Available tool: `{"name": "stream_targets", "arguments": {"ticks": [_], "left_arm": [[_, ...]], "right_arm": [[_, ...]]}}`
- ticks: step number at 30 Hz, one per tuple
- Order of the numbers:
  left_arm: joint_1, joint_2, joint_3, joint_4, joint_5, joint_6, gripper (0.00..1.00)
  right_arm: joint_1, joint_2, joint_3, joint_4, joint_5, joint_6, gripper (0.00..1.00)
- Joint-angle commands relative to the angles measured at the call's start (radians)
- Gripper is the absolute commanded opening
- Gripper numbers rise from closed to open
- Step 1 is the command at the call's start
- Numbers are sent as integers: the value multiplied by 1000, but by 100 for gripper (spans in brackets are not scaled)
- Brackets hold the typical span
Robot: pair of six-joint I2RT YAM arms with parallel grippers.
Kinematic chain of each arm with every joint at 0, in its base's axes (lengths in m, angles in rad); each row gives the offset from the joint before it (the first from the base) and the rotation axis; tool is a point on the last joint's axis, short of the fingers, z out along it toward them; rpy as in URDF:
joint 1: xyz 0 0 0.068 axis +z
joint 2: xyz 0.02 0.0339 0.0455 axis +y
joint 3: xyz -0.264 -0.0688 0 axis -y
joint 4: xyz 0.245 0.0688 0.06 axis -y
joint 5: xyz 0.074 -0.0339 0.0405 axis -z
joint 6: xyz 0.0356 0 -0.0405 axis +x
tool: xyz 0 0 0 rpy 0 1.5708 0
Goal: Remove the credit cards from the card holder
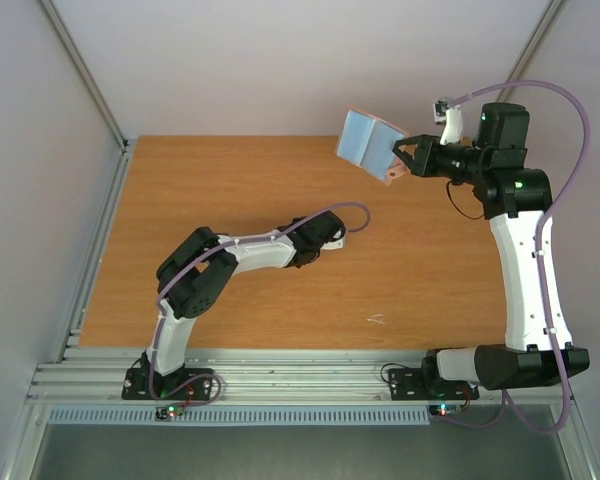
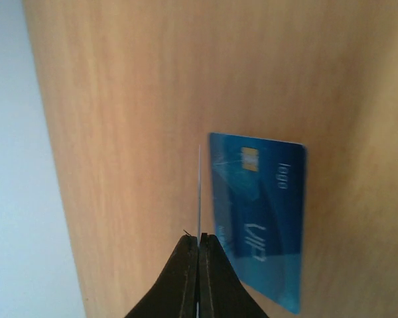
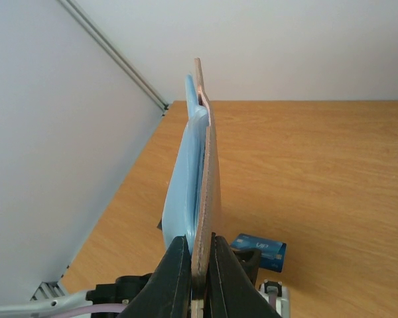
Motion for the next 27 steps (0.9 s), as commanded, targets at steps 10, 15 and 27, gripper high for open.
{"name": "stream_targets", "arguments": {"ticks": [10,15,27], "left_arm": [[-6,41,-66,154,47,67,0],[-6,33,-56,93,81,64,0],[-7,-250,-1,-287,263,-91,62]], "right_arm": [[-4,-57,-17,-20,-32,-54,1],[-3,-72,-18,-22,-35,-64,1],[-4,-69,-8,-28,-71,-65,1]]}}
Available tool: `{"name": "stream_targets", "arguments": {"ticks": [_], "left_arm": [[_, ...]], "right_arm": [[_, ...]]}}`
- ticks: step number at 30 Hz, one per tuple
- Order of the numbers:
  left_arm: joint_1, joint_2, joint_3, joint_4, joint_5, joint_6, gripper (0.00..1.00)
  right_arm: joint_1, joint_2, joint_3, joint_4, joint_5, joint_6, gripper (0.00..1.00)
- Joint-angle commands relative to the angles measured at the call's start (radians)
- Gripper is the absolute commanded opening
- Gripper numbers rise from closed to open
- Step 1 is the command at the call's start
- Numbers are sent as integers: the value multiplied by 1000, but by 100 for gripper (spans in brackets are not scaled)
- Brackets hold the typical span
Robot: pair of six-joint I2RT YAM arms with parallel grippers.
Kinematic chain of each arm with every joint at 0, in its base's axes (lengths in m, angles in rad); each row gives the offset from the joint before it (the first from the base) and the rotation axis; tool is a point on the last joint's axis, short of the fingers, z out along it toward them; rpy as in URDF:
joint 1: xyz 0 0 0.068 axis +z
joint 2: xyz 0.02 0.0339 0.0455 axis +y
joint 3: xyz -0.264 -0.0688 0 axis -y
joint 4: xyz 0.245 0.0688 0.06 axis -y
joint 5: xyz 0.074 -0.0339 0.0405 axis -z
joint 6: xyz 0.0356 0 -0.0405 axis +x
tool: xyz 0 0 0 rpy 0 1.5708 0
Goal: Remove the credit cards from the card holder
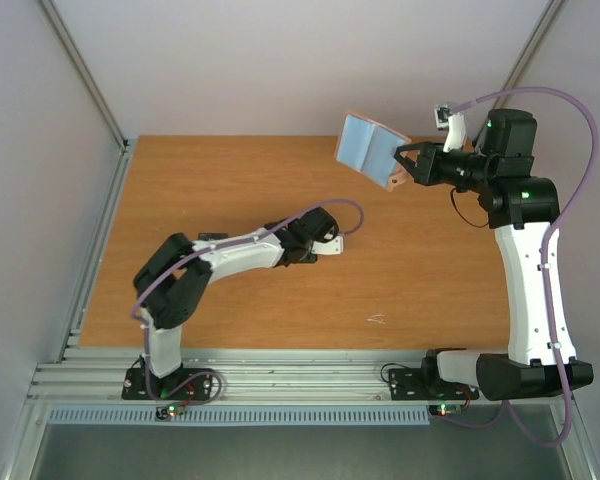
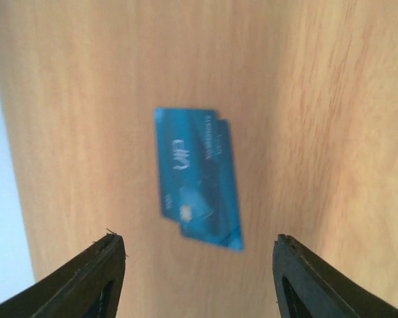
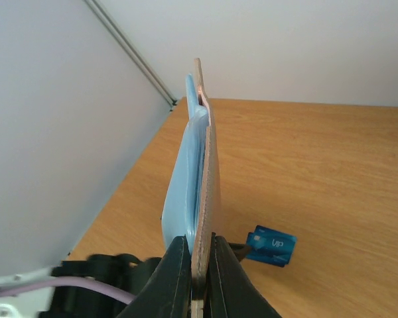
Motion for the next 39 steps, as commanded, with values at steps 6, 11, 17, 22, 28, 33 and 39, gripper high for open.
{"name": "stream_targets", "arguments": {"ticks": [6,11,17,22,28,33,39], "left_arm": [[-4,-472,64,-427,320,-244,67],[-1,-796,-56,-426,594,-430,71],[230,-974,-124,-313,1023,-763,82],[330,-1063,-161,-247,1257,-818,99],[388,-1136,-260,-104,1350,-974,99],[407,-1189,-332,34,1349,-1063,99],[442,-1222,-436,274,1428,-1194,47]], "right_arm": [[-4,-4,38,-29,-150,-42,1],[6,-2,39,-37,-328,-57,1],[164,8,96,-212,-372,-265,1],[294,38,135,-249,-293,-299,1],[447,69,161,-207,-227,-272,1],[521,92,165,-182,-210,-242,1],[586,122,174,-195,-210,-250,2]]}}
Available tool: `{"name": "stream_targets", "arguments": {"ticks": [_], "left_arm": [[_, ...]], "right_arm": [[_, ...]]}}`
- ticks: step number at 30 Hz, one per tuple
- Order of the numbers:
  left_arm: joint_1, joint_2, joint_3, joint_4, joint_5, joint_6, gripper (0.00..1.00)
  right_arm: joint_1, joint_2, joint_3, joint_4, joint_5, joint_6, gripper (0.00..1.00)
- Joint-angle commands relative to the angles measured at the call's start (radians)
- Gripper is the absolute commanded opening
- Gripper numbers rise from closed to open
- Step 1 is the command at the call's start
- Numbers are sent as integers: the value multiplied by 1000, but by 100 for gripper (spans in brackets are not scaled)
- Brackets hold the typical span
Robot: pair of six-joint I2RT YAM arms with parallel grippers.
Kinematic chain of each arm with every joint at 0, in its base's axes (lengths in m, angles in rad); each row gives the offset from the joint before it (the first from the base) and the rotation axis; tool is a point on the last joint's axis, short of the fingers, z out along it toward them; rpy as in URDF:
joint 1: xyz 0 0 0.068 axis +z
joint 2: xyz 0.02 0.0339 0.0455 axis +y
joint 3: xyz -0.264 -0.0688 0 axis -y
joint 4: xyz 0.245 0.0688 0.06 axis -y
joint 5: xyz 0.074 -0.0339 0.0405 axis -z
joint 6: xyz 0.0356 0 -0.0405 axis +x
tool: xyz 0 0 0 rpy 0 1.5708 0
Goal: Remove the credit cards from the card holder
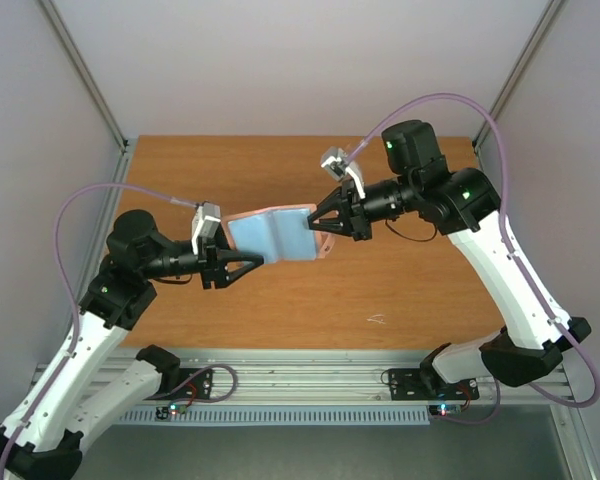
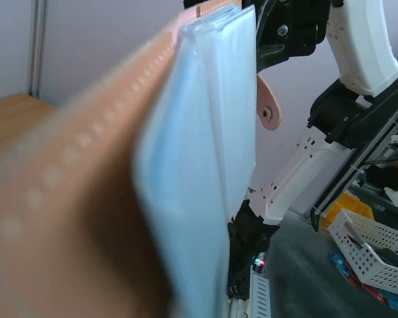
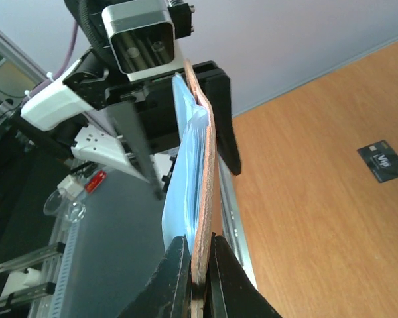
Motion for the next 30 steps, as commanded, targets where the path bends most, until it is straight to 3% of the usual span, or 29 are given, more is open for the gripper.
{"name": "stream_targets", "arguments": {"ticks": [1,3,4,9,13,19,22,23,24,30], "left_arm": [[16,-25,-64,236,99,-106,27],[17,-29,-62,236,95,-105,2],[17,-29,-58,237,90,-103,0],[20,-35,-33,278,58,-83,0],[20,-24,-26,335,50,-48,0],[21,-30,-32,360,-8,-67,0],[29,-42,-44,359,-62,-72,0],[34,-46,-48,364,-75,-76,0],[38,-50,-52,369,-81,-82,0],[47,-68,-58,390,-17,-63,0]], "right_arm": [[39,17,28,18,2,7,3],[60,26,28,10,7,9,3],[71,27,26,10,15,10,4],[88,-15,-63,136,114,92,32],[137,-64,-186,387,216,186,33],[216,-51,-185,466,296,151,55],[238,-52,-149,400,285,79,75],[245,-56,-146,383,284,60,94],[250,-62,-139,362,284,38,98],[251,-130,-94,238,270,-103,98]]}}
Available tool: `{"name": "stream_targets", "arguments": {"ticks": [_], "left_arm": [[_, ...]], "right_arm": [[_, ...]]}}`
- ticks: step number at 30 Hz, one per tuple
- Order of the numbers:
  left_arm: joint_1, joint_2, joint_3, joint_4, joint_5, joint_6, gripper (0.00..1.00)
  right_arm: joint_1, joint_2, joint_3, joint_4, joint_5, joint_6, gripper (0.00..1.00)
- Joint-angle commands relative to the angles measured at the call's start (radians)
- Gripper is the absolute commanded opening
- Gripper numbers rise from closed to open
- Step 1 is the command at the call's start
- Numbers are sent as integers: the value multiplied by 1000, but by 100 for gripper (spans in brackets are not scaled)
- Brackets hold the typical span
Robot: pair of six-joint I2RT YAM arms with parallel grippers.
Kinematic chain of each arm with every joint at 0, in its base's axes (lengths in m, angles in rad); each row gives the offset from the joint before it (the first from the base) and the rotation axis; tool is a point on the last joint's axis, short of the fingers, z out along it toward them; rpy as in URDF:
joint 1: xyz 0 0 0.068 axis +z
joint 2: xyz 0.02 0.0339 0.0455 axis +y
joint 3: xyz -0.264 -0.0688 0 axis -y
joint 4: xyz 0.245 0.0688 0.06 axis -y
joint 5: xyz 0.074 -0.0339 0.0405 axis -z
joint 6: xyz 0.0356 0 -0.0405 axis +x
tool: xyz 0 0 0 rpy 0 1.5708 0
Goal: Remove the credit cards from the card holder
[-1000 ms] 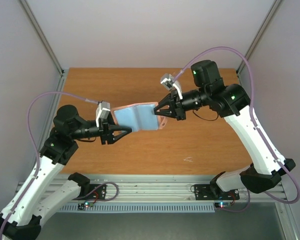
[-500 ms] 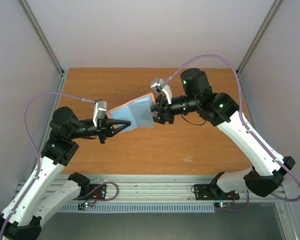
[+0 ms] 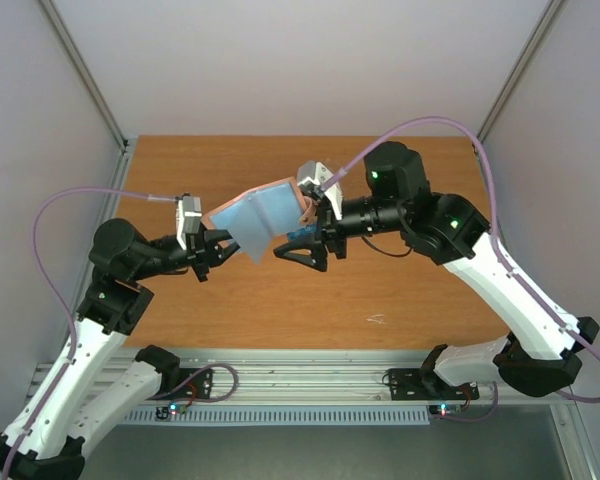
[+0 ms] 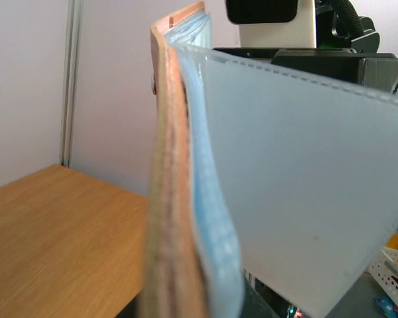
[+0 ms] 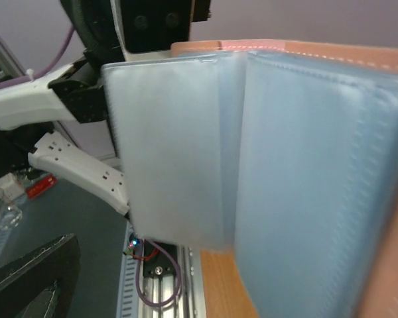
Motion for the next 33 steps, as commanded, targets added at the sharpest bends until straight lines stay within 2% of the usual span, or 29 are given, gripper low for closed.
{"name": "stream_targets", "arguments": {"ticks": [1,7,10,13,16,23,30,33], "left_arm": [[6,-28,-1,107,35,24,0],[6,-39,4,109,69,46,0],[6,-42,6,102,69,49,0],[6,-45,10,97,71,52,0],[6,-47,13,93,71,58,0],[6,-45,29,35,-5,38,0],[6,-45,45,-56,-73,38,0],[6,-42,43,-57,-77,37,0]], "right_arm": [[7,-75,56,-93,7,-138,98],[-14,-58,151,-162,75,-164,98],[-15,2,257,-222,75,-136,92],[-15,55,340,-286,97,-111,81],[-15,78,361,-313,123,-99,77],[0,114,348,-312,5,-53,79],[86,111,287,-230,95,-39,82],[144,81,239,-160,228,-29,85]]}}
